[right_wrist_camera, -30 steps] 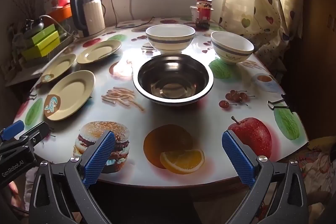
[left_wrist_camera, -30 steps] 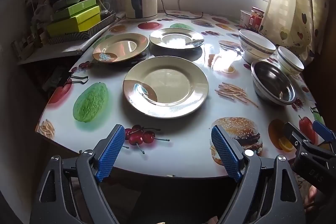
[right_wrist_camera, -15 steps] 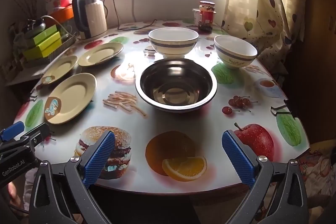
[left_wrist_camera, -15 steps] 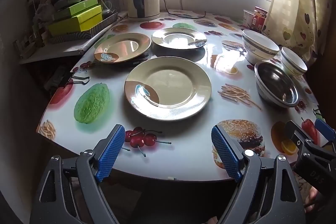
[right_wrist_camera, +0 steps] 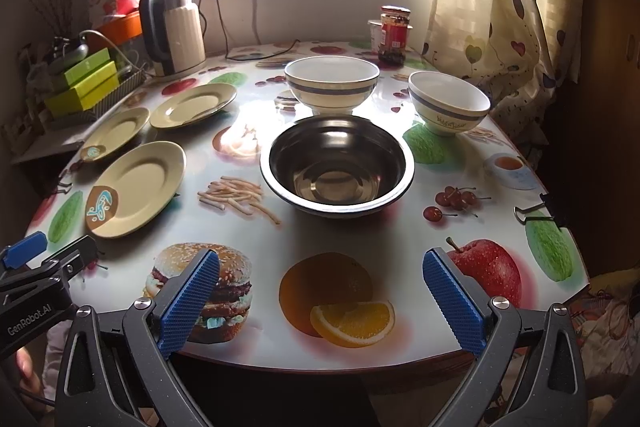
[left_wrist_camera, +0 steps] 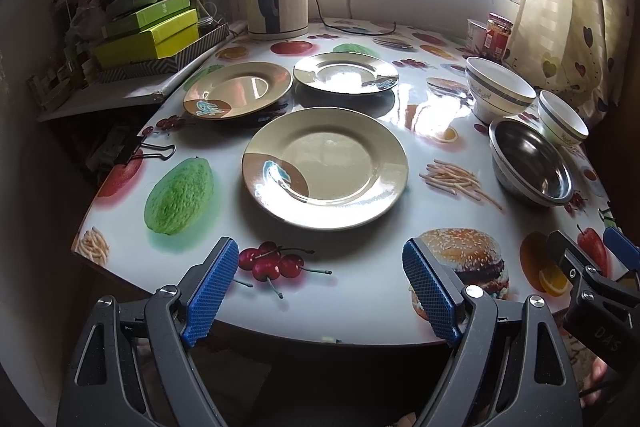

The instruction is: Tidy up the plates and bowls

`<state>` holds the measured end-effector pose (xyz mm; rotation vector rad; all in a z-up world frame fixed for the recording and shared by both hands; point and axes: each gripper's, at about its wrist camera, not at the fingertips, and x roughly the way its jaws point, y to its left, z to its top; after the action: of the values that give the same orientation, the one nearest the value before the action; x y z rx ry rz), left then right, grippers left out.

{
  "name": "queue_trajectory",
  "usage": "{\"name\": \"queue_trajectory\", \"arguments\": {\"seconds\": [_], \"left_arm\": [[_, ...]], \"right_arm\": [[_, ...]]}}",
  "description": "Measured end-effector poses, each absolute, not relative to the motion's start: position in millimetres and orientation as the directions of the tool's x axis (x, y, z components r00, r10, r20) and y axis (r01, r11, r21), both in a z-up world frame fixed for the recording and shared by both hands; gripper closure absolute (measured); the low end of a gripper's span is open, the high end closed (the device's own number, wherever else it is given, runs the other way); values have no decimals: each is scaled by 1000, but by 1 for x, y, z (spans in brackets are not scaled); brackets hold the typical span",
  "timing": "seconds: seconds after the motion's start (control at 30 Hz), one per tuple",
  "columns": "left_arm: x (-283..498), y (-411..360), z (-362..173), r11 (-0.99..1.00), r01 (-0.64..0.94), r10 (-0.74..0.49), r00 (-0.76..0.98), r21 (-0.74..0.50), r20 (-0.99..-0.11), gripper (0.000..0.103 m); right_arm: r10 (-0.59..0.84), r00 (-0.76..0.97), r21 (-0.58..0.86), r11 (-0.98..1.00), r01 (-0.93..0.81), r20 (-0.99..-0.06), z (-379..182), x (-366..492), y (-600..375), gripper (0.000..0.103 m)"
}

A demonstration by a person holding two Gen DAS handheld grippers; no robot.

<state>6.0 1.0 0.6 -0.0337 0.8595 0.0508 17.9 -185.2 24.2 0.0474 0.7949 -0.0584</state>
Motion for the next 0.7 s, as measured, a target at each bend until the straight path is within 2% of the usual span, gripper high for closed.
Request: {"name": "queue_trajectory", "arguments": {"seconds": [0.7], "left_arm": [[5, 2, 0, 998, -60, 33, 650, -8, -759, 18]], "right_arm": [[-34, 699, 20, 997, 69, -714, 23, 17, -186, 0]]}}
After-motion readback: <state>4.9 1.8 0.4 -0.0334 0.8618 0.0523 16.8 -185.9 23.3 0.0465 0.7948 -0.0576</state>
